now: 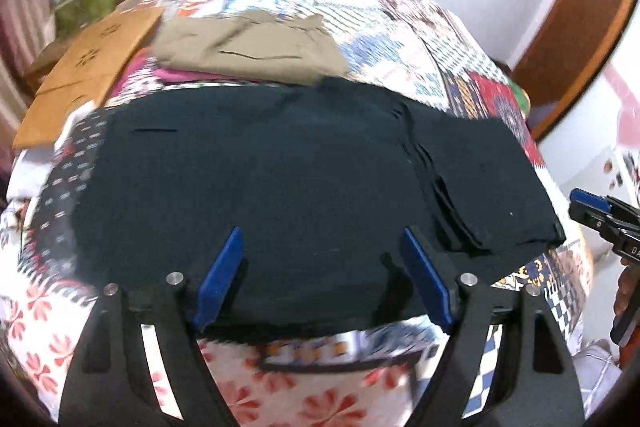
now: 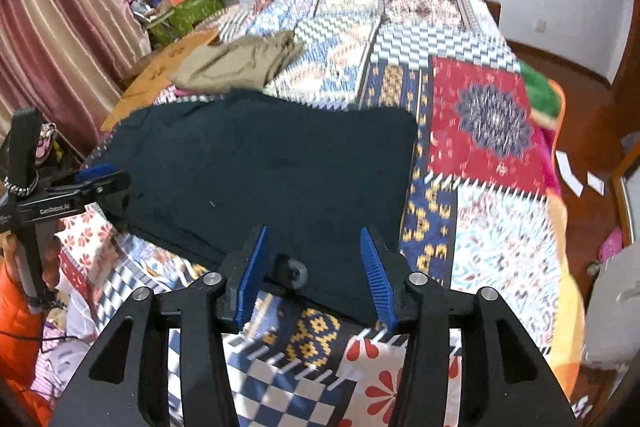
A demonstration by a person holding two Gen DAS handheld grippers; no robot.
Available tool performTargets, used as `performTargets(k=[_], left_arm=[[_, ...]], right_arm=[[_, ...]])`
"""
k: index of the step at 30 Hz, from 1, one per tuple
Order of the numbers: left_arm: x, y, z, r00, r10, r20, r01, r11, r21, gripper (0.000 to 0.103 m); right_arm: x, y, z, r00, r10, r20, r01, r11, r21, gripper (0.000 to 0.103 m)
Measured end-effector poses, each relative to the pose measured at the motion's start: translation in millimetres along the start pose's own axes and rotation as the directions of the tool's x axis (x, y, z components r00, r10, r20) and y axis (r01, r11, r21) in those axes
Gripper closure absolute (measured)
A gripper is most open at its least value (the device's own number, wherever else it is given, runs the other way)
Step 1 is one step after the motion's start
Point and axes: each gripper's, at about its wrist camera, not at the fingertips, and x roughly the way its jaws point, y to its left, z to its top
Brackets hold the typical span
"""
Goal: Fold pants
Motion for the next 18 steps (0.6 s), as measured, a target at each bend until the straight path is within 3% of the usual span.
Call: performTargets(k=[10,13,18], left_arm=[[-36.4,77.3,-22.4,0.997,0.075,0.011,-0.073,0.986,-0.147,0.022],[-36.1,91.0,-35.0,0.999,0.047,-0.011,-0.048,0.980,-0.195,0.022],[-26.9,98.8,-56.6,0.995,-0.090,-0.042,0.075,0.955,-0.286,0.022]], right_arm=[[-0.8,49.9,35.6,0.993,0.066,0.094,-0.058,0.995,-0.081,0.052],[11.7,65.9,40.5,0.992,0.090,0.084,-0.080,0.990,-0.117,0.052],[32.3,93.8,44.2,0.990,0.131,0.055,-0.121,0.979,-0.163,0.052]])
